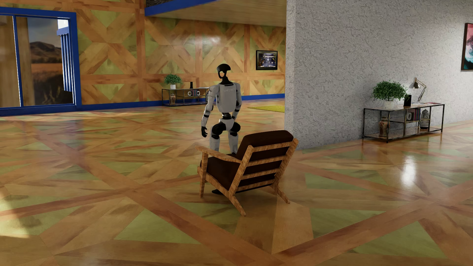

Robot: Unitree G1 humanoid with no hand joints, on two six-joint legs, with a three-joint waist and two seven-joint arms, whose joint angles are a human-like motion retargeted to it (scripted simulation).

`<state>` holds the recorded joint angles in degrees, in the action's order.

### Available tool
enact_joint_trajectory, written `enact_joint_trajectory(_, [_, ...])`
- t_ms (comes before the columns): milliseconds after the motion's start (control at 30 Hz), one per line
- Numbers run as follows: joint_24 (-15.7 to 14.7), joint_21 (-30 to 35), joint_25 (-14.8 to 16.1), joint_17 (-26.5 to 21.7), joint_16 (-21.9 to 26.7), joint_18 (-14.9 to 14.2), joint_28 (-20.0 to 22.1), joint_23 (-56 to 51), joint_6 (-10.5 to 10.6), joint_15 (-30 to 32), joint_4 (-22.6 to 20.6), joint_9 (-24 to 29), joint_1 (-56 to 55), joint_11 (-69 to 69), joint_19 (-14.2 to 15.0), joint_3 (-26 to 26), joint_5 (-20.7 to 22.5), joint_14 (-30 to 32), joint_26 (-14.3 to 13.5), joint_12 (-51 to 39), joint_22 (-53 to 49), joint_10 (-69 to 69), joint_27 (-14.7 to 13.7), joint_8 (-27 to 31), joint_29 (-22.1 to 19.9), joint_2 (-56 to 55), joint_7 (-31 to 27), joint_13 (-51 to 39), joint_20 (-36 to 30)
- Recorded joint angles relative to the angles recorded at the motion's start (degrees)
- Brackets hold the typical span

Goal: Sit on the chair

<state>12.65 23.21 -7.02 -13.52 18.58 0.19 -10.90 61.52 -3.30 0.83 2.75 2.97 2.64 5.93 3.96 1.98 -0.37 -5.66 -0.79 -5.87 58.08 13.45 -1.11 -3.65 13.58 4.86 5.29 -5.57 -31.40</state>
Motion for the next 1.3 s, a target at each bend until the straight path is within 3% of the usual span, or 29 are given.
enact_joint_trajectory(167, [2.6,7.6,-2.0,-2.3,2.6,-0.5,-3.0,-6.1,-0.1,-2.6,0.2,8.2,-9.8,15.8,1.4,-0.2,-2.0,-1.0,-1.5,-8.7,-6.1,10.2,-0.7,1.3,0.2,-13.4,-1.8,-9.1,-7.2])
enact_joint_trajectory(267, [4.2,11.4,-1.5,-4.5,4.0,-1.5,-1.3,-9.8,0.3,-3.1,1.3,15.0,-17.7,21.7,2.7,-0.2,-3.0,-2.9,-2.1,-15.4,-10.4,17.3,-1.1,1.3,-3.5,-20.9,-2.5,-14.9,-14.8])
enact_joint_trajectory(300, [4.0,12.7,-2.0,-4.9,4.9,-1.5,-4.0,-10.0,0.9,-3.8,2.0,18.0,-20.3,24.2,2.8,-0.3,-2.7,-6.2,-6.8,-19.1,-10.5,20.1,-5.7,2.1,-3.2,-23.9,-4.1,-16.9,-14.3])
enact_joint_trajectory(367, [5.5,16.0,-2.5,-6.6,5.5,-2.0,-2.7,-12.3,1.1,-4.2,3.4,22.4,-25.4,28.8,4.2,-0.2,-3.6,-8.6,-7.7,-24.3,-11.5,24.9,-6.8,2.4,-4.1,-29.6,-4.4,-21.0,-19.6])
enact_joint_trajectory(433, [7.6,19.4,-4.1,-9.2,5.7,-5.1,-1.3,-16.2,1.6,-5.5,5.2,26.9,-31.5,35.2,5.7,-0.5,-4.8,-7.9,-9.1,-29.7,-12.2,30.8,-8.4,3.0,-2.8,-36.2,-4.6,-25.6,-24.5])
enact_joint_trajectory(500, [8.6,22.6,-5.0,-12.9,6.4,-7.8,1.6,-22.3,2.2,-7.4,6.9,31.3,-38.5,42.6,7.2,-0.8,-5.8,-7.3,-9.4,-35.1,-13.0,37.9,-10.3,3.7,-2.5,-43.2,-5.3,-30.3,-28.9])
enact_joint_trajectory(600, [9.5,25.2,-4.4,-20.3,10.9,-10.3,7.5,-34.4,2.4,-10.3,8.7,36.6,-48.4,54.5,9.9,-1.1,-7.8,-10.7,-12.4,-43.3,-20.2,49.2,-14.9,5.3,-7.3,-54.1,-7.5,-35.5,-35.6])
enact_joint_trajectory(667, [8.0,27.2,-1.9,-25.1,15.7,-11.0,15.1,-41.7,2.4,-12.1,9.4,39.8,-55.5,62.1,11.2,-1.4,-8.4,-13.0,-13.4,-48.9,-27.2,57.1,-16.7,6.7,-12.4,-61.7,-9.2,-39.6,-39.2])
enact_joint_trajectory(800, [2.0,29.0,5.1,-35.8,28.0,-11.7,29.0,-57.4,2.5,-15.5,10.3,44.0,-68.8,77.4,14.2,-1.3,-9.5,-17.6,-14.2,-59.3,-45.5,73.3,-19.2,9.2,-23.1,-75.1,-13.1,-44.7,-47.3])
enact_joint_trajectory(867, [0.1,28.2,7.7,-40.9,32.9,-12.2,33.9,-63.9,2.8,-17.2,10.4,45.7,-74.0,85.1,15.4,-1.3,-10.7,-19.9,-14.9,-63.0,-52.3,80.9,-20.6,10.6,-27.0,-80.7,-14.6,-45.6,-49.3])
enact_joint_trajectory(967, [-1.7,26.7,10.1,-45.7,38.5,-12.6,38.9,-71.4,3.0,-18.3,10.7,47.5,-80.2,94.3,16.0,-1.2,-11.0,-22.2,-15.6,-65.6,-59.4,90.5,-22.1,12.2,-30.9,-87.0,-16.7,-46.2,-50.1])
enact_joint_trajectory(1067, [-2.3,23.8,10.7,-47.1,41.5,-13.1,40.0,-74.5,3.0,-18.8,10.8,48.0,-82.9,100.9,15.3,-1.4,-11.2,-23.1,-15.3,-65.3,-62.6,96.9,-22.1,13.2,-31.6,-89.6,-18.0,-44.4,-49.0])
enact_joint_trajectory(1167, [-1.3,20.7,9.3,-45.0,40.8,-12.7,37.3,-73.2,3.1,-18.4,10.8,47.2,-82.4,104.8,14.1,-1.6,-10.8,-22.2,-14.0,-59.5,-61.0,100.7,-20.8,13.2,-28.9,-88.3,-18.7,-41.3,-42.8])
enact_joint_trajectory(1300, [0.7,17.5,6.2,-40.0,35.1,-12.5,30.4,-66.5,2.9,-16.8,11.0,45.1,-77.7,107.5,12.5,-1.6,-10.7,-20.3,-12.8,-48.6,-54.1,103.1,-18.4,13.1,-22.4,-83.5,-18.8,-36.5,-31.0])
